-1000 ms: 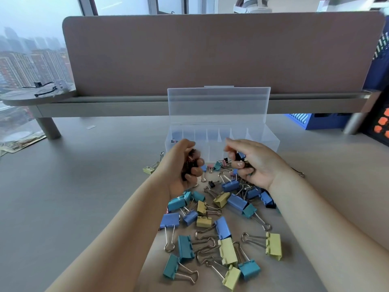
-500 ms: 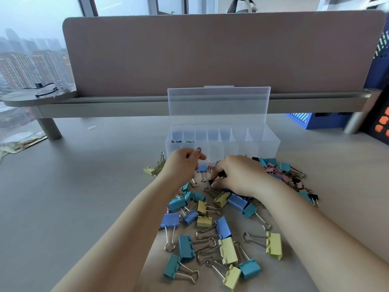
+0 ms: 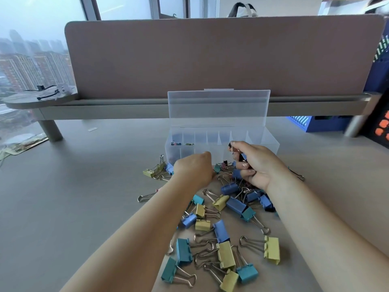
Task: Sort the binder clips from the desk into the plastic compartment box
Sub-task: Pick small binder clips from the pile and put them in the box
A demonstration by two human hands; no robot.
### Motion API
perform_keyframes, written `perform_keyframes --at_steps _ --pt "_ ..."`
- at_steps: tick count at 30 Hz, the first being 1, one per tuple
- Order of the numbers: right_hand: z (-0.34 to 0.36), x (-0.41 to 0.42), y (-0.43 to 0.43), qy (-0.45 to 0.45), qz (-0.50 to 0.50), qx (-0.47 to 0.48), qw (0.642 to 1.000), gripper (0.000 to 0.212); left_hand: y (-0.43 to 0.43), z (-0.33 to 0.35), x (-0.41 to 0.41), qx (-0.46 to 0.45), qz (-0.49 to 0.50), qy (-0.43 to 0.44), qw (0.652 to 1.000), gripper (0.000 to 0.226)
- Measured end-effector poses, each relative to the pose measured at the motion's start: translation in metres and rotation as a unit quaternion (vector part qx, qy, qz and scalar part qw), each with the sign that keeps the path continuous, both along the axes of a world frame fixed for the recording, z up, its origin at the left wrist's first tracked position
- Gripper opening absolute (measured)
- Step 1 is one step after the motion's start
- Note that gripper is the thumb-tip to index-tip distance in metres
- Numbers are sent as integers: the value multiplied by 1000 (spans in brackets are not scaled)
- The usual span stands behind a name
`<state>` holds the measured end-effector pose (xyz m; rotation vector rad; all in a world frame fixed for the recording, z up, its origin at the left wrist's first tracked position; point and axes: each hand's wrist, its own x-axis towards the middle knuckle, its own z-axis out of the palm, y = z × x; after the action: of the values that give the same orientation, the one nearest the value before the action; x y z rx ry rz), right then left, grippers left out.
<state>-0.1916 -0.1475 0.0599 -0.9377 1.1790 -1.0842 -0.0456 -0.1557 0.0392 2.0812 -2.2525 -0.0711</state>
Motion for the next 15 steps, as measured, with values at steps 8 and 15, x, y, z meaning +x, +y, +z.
perform_keyframes --at_steps 8,15 --pt "0 -4 -3 -107 27 37 993 17 0 -1 -8 2 6 -21 1000 23" --pt "-1 -11 -4 -259 62 59 962 20 6 -3 -9 -11 42 -5 999 25"
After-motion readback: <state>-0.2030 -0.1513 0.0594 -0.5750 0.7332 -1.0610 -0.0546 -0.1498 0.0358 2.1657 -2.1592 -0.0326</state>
